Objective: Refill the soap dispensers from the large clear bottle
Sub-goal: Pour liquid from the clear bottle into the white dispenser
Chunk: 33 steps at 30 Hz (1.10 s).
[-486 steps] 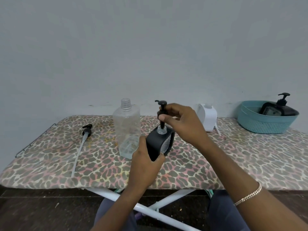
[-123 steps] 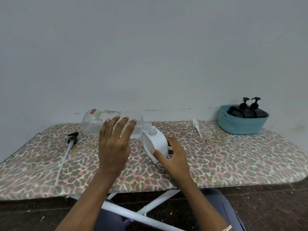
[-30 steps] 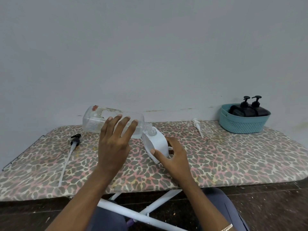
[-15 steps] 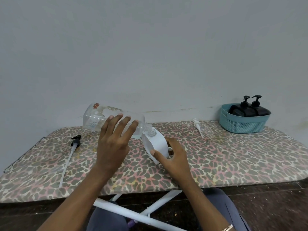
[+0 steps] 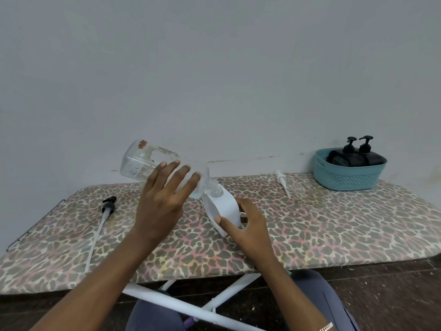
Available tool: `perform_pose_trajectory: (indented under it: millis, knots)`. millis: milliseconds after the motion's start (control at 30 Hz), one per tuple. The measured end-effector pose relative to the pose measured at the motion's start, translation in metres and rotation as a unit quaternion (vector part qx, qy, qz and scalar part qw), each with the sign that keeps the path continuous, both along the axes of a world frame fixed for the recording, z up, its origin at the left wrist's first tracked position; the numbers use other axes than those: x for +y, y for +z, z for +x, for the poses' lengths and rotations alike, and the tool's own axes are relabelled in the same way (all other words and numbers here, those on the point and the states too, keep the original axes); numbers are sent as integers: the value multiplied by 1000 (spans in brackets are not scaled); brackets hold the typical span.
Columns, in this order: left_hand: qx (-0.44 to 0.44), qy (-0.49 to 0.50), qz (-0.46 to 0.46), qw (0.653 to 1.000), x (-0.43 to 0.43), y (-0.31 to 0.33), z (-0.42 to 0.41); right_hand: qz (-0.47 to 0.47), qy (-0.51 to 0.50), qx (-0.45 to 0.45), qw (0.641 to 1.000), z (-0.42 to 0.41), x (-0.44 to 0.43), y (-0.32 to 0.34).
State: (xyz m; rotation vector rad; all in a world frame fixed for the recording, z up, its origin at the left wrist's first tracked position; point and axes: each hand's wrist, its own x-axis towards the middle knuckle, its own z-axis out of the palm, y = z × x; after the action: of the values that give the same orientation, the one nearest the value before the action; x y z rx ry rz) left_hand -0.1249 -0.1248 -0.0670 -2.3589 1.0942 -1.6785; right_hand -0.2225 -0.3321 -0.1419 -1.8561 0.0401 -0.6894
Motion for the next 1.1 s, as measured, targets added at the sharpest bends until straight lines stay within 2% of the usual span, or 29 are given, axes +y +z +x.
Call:
perform_pose_trajectory:
  millis: [433, 1100]
  knots:
    - [-59, -34, 111, 991, -1, 28, 3, 4, 4, 3, 1000, 0, 0, 0]
    - [-132, -122, 258, 949, -9, 70, 15, 10, 1, 5, 1000, 1, -1, 0]
